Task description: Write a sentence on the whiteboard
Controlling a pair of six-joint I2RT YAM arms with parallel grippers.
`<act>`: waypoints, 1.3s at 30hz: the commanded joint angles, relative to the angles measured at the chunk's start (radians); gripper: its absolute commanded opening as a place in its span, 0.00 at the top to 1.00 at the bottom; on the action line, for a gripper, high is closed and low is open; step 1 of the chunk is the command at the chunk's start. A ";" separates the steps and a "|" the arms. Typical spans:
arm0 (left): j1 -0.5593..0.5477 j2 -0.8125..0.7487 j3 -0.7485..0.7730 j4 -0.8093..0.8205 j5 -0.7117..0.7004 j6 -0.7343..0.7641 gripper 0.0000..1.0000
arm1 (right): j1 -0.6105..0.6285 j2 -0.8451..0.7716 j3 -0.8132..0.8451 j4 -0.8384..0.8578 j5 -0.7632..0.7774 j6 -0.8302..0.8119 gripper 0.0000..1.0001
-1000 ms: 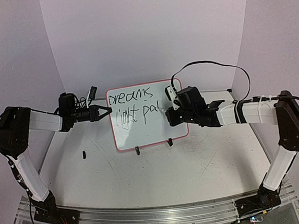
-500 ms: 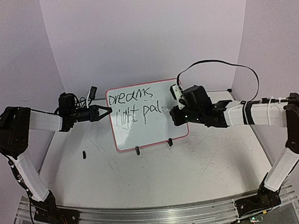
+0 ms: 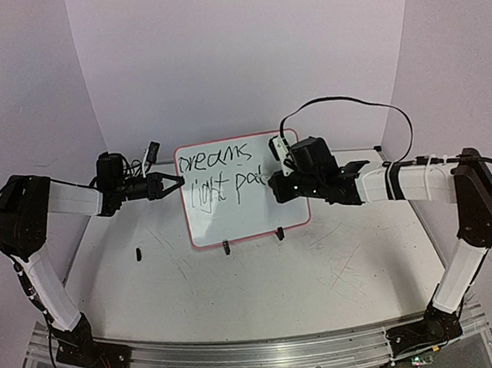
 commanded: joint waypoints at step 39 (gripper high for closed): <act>-0.013 0.000 0.036 -0.033 -0.077 0.072 1.00 | -0.047 -0.035 0.032 0.039 0.036 -0.014 1.00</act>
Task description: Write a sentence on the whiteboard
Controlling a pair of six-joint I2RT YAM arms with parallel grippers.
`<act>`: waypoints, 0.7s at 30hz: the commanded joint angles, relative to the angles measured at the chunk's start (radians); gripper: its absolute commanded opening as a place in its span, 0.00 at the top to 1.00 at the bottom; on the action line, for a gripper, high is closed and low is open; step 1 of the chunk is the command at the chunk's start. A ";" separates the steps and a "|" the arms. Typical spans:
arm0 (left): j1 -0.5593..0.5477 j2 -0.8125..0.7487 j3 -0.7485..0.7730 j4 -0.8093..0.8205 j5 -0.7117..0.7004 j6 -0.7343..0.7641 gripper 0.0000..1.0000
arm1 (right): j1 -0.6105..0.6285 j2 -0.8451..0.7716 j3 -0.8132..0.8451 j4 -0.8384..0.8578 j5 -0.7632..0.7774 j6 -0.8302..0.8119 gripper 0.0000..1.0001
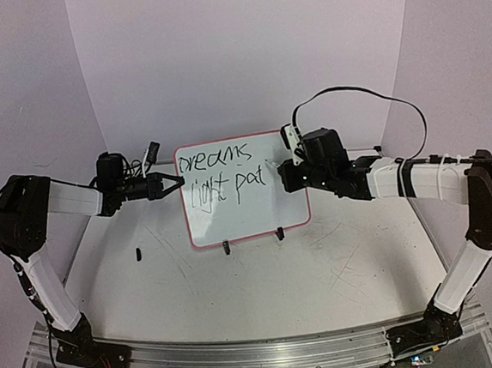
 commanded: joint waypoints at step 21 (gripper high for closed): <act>-0.012 0.003 0.037 -0.033 -0.078 0.074 1.00 | -0.015 0.020 -0.017 -0.021 -0.028 0.020 1.00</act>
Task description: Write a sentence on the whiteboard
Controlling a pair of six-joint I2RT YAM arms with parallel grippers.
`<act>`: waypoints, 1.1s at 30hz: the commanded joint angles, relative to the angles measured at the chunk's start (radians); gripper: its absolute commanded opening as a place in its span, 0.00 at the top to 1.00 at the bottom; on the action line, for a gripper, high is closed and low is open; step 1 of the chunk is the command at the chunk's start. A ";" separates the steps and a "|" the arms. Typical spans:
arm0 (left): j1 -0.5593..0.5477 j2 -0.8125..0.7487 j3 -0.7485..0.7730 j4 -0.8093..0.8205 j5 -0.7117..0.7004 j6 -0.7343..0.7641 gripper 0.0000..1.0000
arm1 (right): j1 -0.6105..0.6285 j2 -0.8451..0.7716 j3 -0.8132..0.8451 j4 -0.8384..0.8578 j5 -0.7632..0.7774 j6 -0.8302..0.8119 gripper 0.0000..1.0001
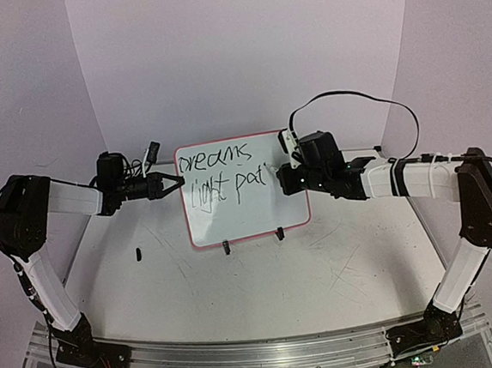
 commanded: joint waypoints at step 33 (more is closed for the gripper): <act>-0.012 -0.002 0.028 -0.022 -0.075 0.070 1.00 | 0.004 -0.071 -0.042 -0.008 -0.021 0.027 1.00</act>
